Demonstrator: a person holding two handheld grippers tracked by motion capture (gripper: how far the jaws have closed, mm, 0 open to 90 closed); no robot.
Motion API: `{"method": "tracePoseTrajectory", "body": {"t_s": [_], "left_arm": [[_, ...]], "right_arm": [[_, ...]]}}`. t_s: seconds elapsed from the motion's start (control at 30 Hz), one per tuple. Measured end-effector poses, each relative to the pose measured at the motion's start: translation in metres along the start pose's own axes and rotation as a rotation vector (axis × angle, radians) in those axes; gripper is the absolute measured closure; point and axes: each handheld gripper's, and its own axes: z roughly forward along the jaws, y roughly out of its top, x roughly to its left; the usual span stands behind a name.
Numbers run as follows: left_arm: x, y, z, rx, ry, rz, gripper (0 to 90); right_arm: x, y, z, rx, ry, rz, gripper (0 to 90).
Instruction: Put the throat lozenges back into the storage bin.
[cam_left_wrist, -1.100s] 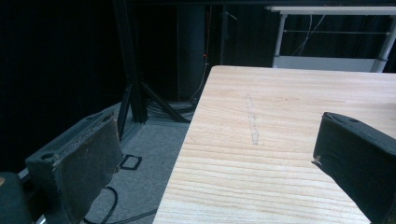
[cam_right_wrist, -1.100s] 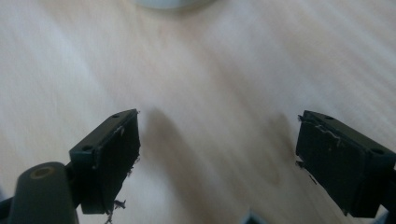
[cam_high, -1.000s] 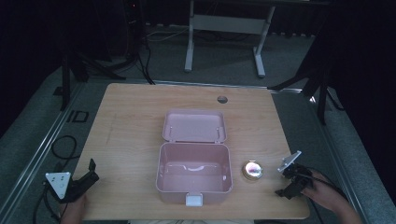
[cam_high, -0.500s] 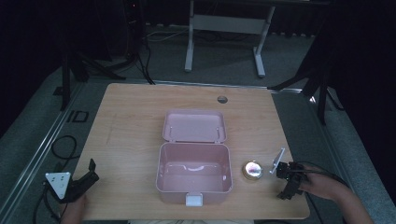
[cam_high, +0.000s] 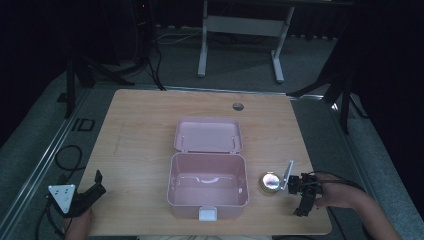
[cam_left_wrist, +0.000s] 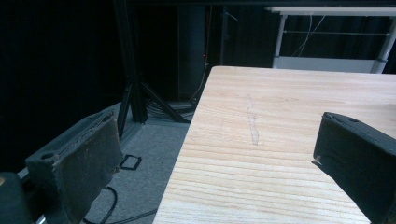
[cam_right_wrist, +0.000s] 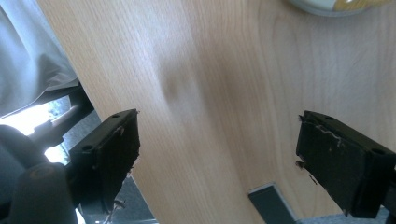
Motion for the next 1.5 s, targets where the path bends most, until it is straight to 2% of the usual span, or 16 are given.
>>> {"method": "tracePoseTrajectory", "body": {"t_s": [0.17, 0.5, 0.83, 1.13, 1.2, 1.33, 1.5], "left_arm": [[0.000, 0.000, 0.000, 0.001, -0.002, 0.000, 1.2], [0.000, 0.000, 0.000, 0.002, -0.002, -0.001, 1.2], [0.000, 0.000, 0.000, 0.001, -0.001, 0.000, 1.2], [0.000, 0.000, 0.000, 0.001, -0.001, 0.000, 1.2], [0.000, 0.000, 0.000, 0.001, -0.001, 0.000, 1.2], [0.000, 0.000, 0.000, 0.001, -0.001, 0.000, 1.2], [0.001, 0.000, 0.000, 0.002, -0.002, 0.000, 1.2]], "right_arm": [[-0.002, 0.008, -0.005, -0.012, -0.030, -0.017, 13.3], [-0.007, 0.027, -0.018, -0.042, -0.063, -0.086, 14.0], [-0.023, 0.050, -0.024, -0.076, -0.106, -0.116, 14.2], [-0.030, 0.067, -0.018, -0.083, -0.123, -0.132, 14.1], [-0.031, 0.069, -0.015, -0.077, -0.144, -0.143, 14.1], [-0.032, 0.073, -0.009, -0.076, -0.112, -0.143, 14.2], [-0.034, 0.079, 0.000, -0.047, -0.114, -0.151, 15.1]]}}
